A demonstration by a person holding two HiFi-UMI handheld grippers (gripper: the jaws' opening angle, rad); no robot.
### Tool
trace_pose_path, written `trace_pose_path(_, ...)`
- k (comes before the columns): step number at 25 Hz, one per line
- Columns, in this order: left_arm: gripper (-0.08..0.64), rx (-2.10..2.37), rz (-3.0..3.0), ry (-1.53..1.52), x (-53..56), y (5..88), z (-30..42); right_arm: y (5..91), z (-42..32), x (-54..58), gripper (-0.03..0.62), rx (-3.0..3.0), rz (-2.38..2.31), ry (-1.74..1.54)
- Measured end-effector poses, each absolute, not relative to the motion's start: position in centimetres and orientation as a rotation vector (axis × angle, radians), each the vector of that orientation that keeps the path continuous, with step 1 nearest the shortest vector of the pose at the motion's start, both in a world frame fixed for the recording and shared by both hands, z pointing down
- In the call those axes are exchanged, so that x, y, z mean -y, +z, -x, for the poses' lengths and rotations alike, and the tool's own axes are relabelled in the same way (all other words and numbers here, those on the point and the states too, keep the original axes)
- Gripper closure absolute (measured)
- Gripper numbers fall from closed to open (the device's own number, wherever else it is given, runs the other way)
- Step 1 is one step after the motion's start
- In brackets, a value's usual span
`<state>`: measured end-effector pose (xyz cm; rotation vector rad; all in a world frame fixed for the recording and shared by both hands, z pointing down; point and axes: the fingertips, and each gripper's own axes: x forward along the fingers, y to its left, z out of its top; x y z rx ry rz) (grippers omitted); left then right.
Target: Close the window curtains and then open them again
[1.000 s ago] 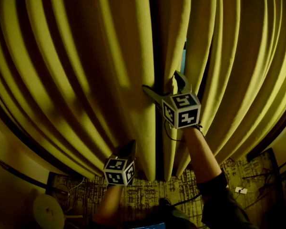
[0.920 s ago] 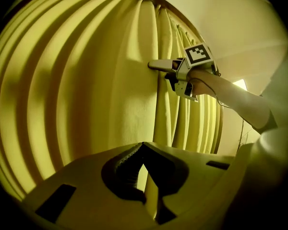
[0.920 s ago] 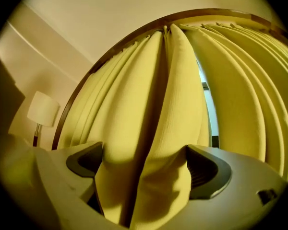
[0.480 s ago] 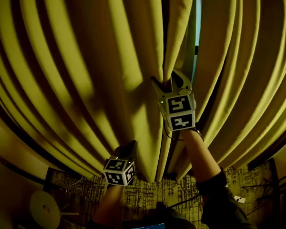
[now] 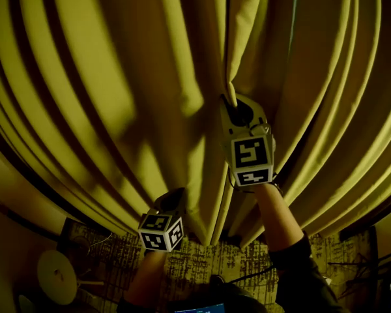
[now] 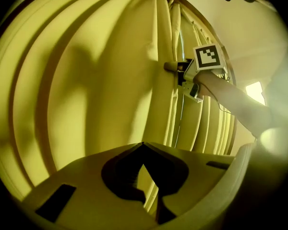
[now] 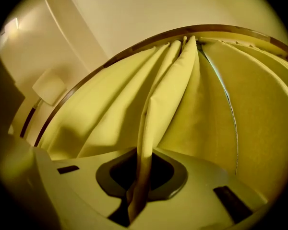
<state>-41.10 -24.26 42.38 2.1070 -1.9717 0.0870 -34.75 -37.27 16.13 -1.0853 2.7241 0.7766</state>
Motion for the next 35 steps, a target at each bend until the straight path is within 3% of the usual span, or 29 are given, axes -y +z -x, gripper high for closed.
trace_pose_path(10, 0.559, 2.089, -1.993, 0.102, 22.0, 42.4, 43.4, 15.6, 38.4, 35.0, 0.547, -2.677, 0.988, 1.038)
trace_pose_path(16, 0.559, 2.161, -1.914, 0.057, 18.5, 42.4, 49.7, 15.4, 45.0, 31.8, 0.54, -2.673, 0.944, 1.18)
trace_pose_path(22, 0.559, 2.208, -1.891, -0.025, 15.3, 41.9, 59.5, 15.2, 56.4, 27.3, 0.534, -2.666, 0.869, 1.355)
trace_pose_path(30, 0.559, 2.244, -1.837, -0.078, 12.3, 41.1, 60.7, 14.1, 58.7, 24.2, 0.532, -2.651, 0.796, 1.422)
trace_pose_path(35, 0.559, 2.26, -1.755, -0.147, 9.1, 41.2, 66.2, 15.9, 67.6, 19.8, 0.531, -2.685, 0.612, 1.544)
